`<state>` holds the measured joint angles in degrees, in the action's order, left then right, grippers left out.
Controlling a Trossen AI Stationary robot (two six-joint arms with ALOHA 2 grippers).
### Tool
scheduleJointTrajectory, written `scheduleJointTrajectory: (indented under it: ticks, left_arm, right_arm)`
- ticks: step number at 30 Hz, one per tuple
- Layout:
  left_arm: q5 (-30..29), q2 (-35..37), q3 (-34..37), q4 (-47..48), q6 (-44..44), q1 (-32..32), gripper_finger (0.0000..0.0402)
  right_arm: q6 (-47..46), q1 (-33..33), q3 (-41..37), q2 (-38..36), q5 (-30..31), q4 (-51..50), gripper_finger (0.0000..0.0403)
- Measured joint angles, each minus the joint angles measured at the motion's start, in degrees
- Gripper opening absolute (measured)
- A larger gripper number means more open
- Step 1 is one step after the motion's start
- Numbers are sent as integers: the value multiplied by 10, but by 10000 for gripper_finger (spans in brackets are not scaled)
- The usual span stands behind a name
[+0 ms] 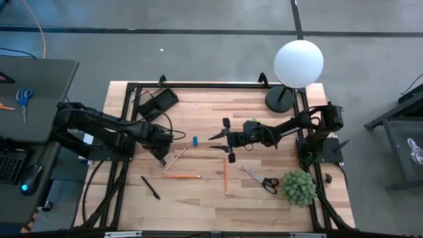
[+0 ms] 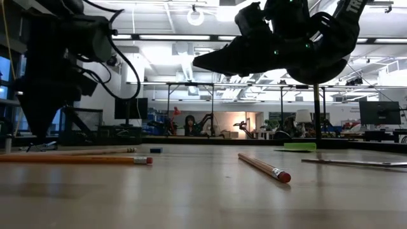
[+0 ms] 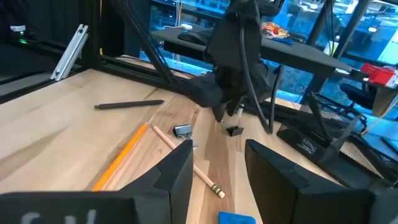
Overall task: Pick and place office supplies into organizer
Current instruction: Put the black binder clip into the bottom left section of the desk organizer
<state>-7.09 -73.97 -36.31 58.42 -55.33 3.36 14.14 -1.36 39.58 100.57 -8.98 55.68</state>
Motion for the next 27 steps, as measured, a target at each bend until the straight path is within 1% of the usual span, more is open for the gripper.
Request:
scheduleJointTrajectory:
  ticks: [3,6,9,11,15,17,20,27]
  left_arm:
    - [-13,0,-11,-1,24,0,210]
    - [-34,0,-12,-1,53,0,251]
    - [-43,0,-4,0,76,14,278]
    - [-43,0,4,2,90,27,285]
    - [-44,0,18,-3,129,58,278]
    - [-42,0,22,-16,151,69,267]
    - [-20,0,25,-40,187,81,245]
    - [-15,0,25,-62,189,101,199]
  right_arm:
    - [-13,-6,0,0,-10,-1,138]
    - [-26,-7,0,0,-11,-4,138]
    - [-35,-2,0,0,-13,-7,138]
    - [-36,3,0,0,-13,-11,137]
    - [-37,14,0,0,-13,-18,138]
    - [-37,18,0,0,-13,-19,137]
    - [-38,22,0,0,-13,-19,138]
    - [-44,26,0,0,-4,-31,137]
